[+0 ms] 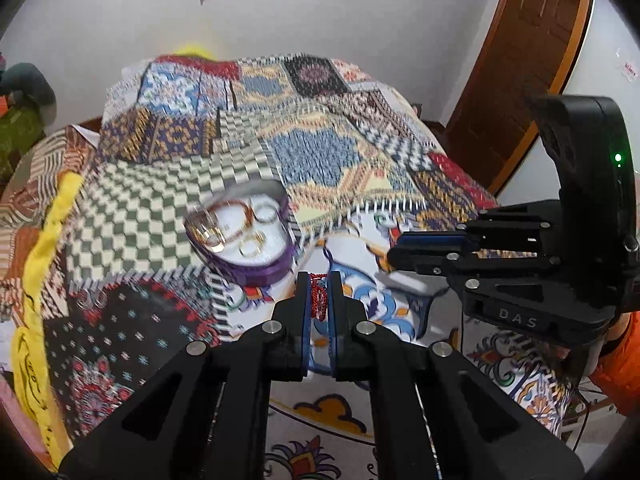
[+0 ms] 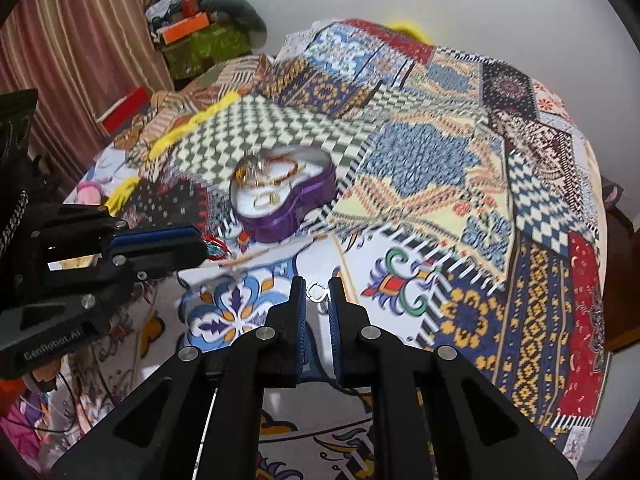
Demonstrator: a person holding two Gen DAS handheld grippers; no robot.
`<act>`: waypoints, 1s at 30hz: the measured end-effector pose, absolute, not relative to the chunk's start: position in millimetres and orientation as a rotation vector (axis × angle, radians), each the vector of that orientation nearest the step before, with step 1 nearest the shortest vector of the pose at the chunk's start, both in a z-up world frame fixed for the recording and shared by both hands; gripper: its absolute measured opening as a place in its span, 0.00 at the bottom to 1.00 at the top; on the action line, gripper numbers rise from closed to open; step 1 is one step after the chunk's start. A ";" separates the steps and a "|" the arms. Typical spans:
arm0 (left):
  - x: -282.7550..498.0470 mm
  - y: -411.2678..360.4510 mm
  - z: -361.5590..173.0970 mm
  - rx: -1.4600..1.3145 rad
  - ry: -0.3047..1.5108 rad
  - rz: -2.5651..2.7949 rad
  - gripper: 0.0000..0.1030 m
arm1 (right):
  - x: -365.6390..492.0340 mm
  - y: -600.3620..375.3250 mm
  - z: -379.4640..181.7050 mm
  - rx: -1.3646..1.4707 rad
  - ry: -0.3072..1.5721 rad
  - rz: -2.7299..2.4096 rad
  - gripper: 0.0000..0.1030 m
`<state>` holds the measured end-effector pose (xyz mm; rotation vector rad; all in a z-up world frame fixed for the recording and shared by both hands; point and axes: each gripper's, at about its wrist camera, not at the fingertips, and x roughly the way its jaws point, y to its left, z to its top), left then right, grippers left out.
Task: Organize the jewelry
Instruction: 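Grasp a red earring with the left tool while the right tool grasps a small ring, then carry the earring and ring over the purple heart box and lower them inside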
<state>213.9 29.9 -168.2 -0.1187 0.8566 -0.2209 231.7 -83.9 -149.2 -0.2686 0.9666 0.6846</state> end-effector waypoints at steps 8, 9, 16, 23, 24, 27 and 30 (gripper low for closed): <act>218.5 46.5 -139.0 -0.131 0.781 -0.183 0.05 | 236.4 -79.3 -116.6 -0.238 0.886 0.687 0.09; 219.1 48.8 -136.9 -0.130 0.775 -0.179 0.05 | 237.6 -77.6 -113.7 -0.233 0.877 0.689 0.09; 228.2 62.2 -130.2 -0.140 0.740 -0.139 0.05 | 247.2 -62.3 -101.5 -0.187 0.836 0.718 0.09; 243.6 73.9 -139.3 -0.152 0.744 -0.106 0.05 | 262.2 -41.0 -111.0 -0.168 0.860 0.741 0.09; 246.2 75.3 -142.1 -0.156 0.749 -0.103 0.05 | 264.5 -37.2 -114.2 -0.171 0.868 0.744 0.10; 254.3 79.8 -151.7 -0.167 0.767 -0.093 0.05 | 269.8 -29.7 -123.2 -0.180 0.892 0.751 0.10; 263.9 84.8 -164.3 -0.187 0.798 -0.093 0.05 | 276.4 -22.7 -133.8 -0.191 0.926 0.757 0.10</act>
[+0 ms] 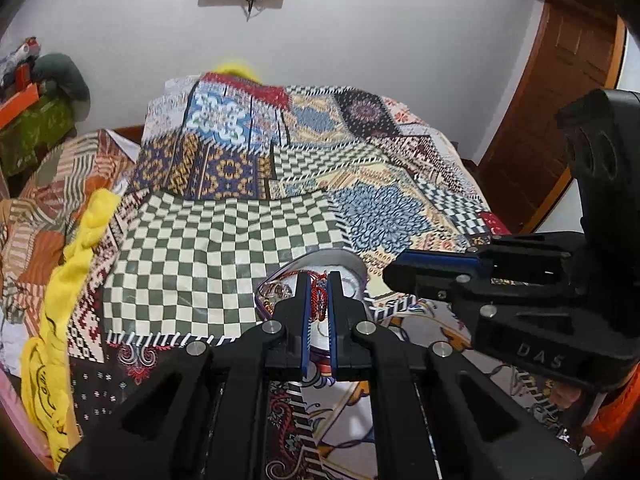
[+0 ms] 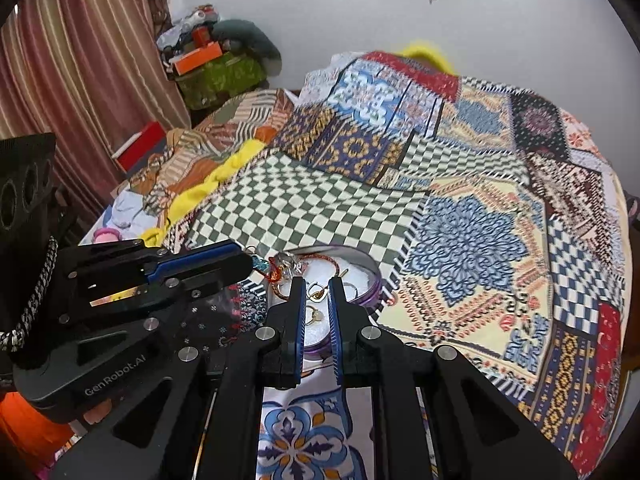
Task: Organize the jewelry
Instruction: 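Carry the earring and ring over the purple heart box and lower them inside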
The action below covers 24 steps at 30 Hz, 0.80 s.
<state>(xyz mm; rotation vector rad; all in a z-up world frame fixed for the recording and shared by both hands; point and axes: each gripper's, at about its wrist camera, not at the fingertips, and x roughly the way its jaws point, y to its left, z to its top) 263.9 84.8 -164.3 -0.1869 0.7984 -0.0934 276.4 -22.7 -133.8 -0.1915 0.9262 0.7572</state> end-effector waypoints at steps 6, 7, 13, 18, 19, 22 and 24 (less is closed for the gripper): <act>278.3 91.2 -186.8 -0.212 0.858 -0.098 0.05 | 290.5 -16.0 -155.2 -0.195 1.009 0.768 0.10; 280.4 92.4 -190.3 -0.219 0.868 -0.101 0.05 | 292.0 -14.9 -158.0 -0.199 1.019 0.769 0.10; 290.9 98.5 -202.9 -0.251 0.899 -0.119 0.05 | 294.8 -8.4 -166.8 -0.233 1.036 0.767 0.10; 294.0 100.2 -206.7 -0.254 0.906 -0.114 0.05 | 297.1 -4.0 -173.4 -0.253 1.051 0.775 0.10; 293.5 101.1 -206.7 -0.256 0.907 -0.114 0.05 | 297.5 -3.2 -174.3 -0.256 1.050 0.775 0.10; 291.4 102.5 -205.1 -0.254 0.904 -0.106 0.05 | 296.3 -0.7 -175.6 -0.279 1.042 0.770 0.10; 289.3 102.9 -202.7 -0.243 0.900 -0.099 0.05 | 294.2 1.3 -175.6 -0.304 1.028 0.762 0.10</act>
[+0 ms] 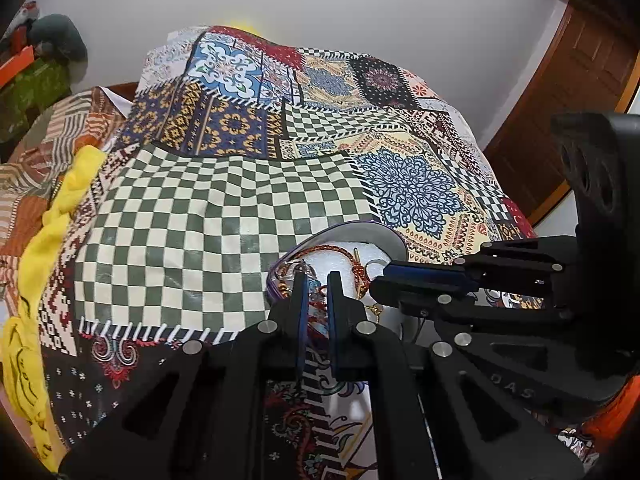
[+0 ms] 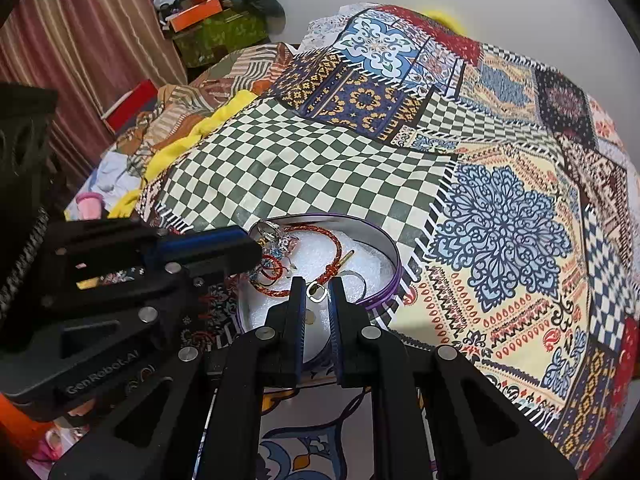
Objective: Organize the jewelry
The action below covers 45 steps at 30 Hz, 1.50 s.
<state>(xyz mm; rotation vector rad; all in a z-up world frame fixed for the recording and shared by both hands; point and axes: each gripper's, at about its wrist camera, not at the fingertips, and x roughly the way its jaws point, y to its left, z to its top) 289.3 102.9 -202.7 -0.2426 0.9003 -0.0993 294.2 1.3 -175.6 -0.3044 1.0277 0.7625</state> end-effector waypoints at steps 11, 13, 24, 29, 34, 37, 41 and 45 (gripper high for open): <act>269.4 108.7 -174.9 -0.222 0.849 -0.069 0.06 | 288.8 -0.9 -160.4 -0.364 0.960 0.696 0.24; 263.5 108.4 -165.9 -0.210 0.832 -0.060 0.06 | 286.0 -3.4 -153.0 -0.366 0.943 0.681 0.24; 209.8 100.1 -89.8 -0.175 0.674 -0.030 0.06 | 234.2 -27.5 -74.0 -0.332 0.741 0.648 0.24; 161.1 84.7 -35.6 -0.128 0.510 -0.008 0.07 | 190.3 -56.4 -12.2 -0.231 0.571 0.638 0.24; 99.5 61.3 13.9 -0.075 0.306 0.010 0.25 | 129.8 -82.8 45.2 -0.115 0.360 0.646 0.24; 63.7 47.1 32.6 -0.057 0.197 0.025 0.41 | 92.8 -95.1 64.7 -0.060 0.249 0.642 0.24; 29.7 33.5 42.1 -0.055 0.126 0.041 0.49 | 54.2 -105.8 73.4 -0.019 0.142 0.601 0.46; 12.6 26.1 39.0 -0.057 0.098 0.064 0.76 | 33.5 -107.1 69.3 -0.014 0.086 0.535 0.82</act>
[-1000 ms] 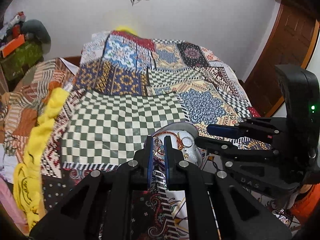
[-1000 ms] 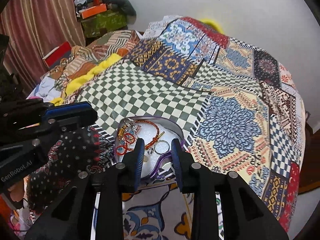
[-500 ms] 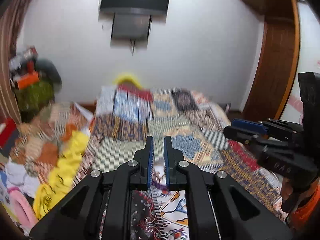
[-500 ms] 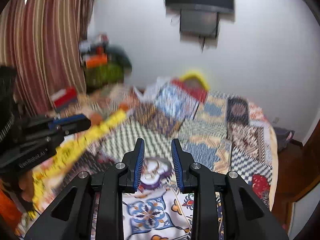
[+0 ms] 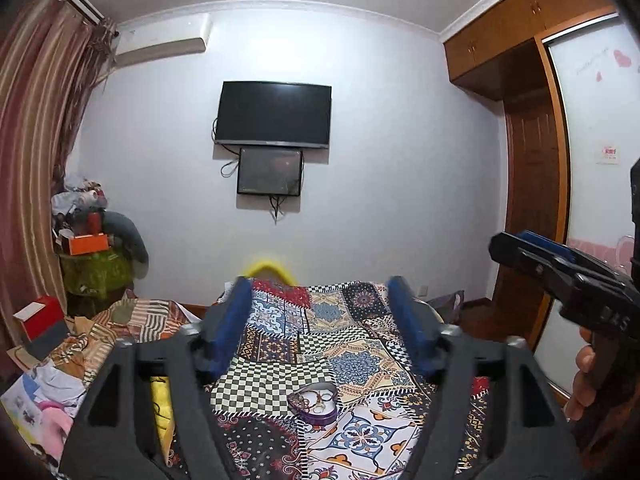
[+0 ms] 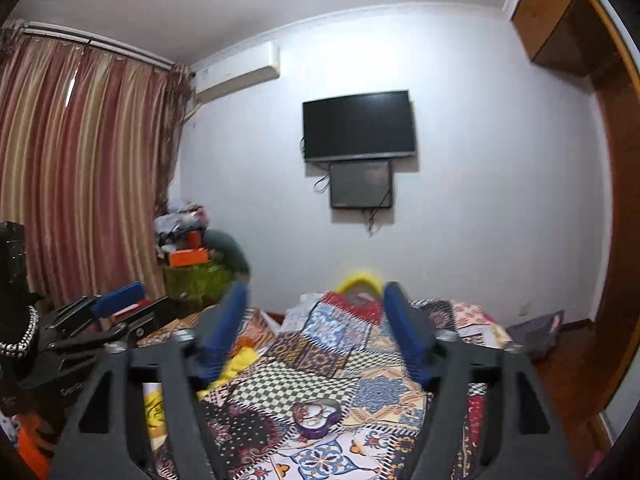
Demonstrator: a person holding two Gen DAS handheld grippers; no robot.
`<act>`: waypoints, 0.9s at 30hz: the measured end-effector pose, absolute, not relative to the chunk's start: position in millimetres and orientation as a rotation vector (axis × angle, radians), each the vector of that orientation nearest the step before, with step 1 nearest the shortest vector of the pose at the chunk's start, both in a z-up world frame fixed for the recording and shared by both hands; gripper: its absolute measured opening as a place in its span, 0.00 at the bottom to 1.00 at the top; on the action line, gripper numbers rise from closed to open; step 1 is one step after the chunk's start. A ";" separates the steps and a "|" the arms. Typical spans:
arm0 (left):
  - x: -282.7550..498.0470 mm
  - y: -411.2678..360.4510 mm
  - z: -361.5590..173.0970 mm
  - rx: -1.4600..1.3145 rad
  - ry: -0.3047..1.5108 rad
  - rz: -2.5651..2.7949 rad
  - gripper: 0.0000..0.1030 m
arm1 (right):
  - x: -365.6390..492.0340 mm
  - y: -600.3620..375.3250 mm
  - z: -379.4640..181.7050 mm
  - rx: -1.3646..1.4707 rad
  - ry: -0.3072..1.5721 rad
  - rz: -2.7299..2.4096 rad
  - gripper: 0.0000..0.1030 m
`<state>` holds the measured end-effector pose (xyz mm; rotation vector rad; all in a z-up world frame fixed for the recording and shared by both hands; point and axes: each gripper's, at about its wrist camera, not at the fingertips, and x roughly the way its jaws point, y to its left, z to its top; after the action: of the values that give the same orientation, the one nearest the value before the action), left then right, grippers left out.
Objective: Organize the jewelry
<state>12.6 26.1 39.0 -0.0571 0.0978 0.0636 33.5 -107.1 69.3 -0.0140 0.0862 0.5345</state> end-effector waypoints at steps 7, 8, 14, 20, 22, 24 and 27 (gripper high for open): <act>3.4 30.9 29.0 -0.111 0.113 0.099 0.87 | 33.6 -99.8 51.4 -0.009 0.089 0.437 1.00; 1.9 30.5 28.8 -0.112 0.116 0.102 0.87 | 35.3 -99.0 50.6 -0.017 0.105 0.440 1.00; -0.9 29.3 24.4 -0.087 0.119 0.121 0.87 | 34.1 -102.7 47.9 -0.014 0.131 0.453 1.00; -0.8 25.5 20.9 -0.086 0.129 0.113 0.87 | 28.3 -110.6 44.1 -0.010 0.139 0.460 1.00; -0.7 25.4 20.2 -0.087 0.133 0.114 0.87 | 27.4 -110.4 42.0 -0.009 0.145 0.465 1.00; 0.3 26.4 20.3 -0.089 0.135 0.114 0.87 | 26.5 -110.1 40.4 -0.008 0.151 0.465 1.00; 1.0 28.1 18.9 -0.092 0.140 0.114 0.87 | 27.0 -110.8 39.7 -0.006 0.158 0.468 1.00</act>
<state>1.0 28.1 18.9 -0.0918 0.1402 0.1141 27.0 -110.8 39.7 -0.0062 0.1578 0.4679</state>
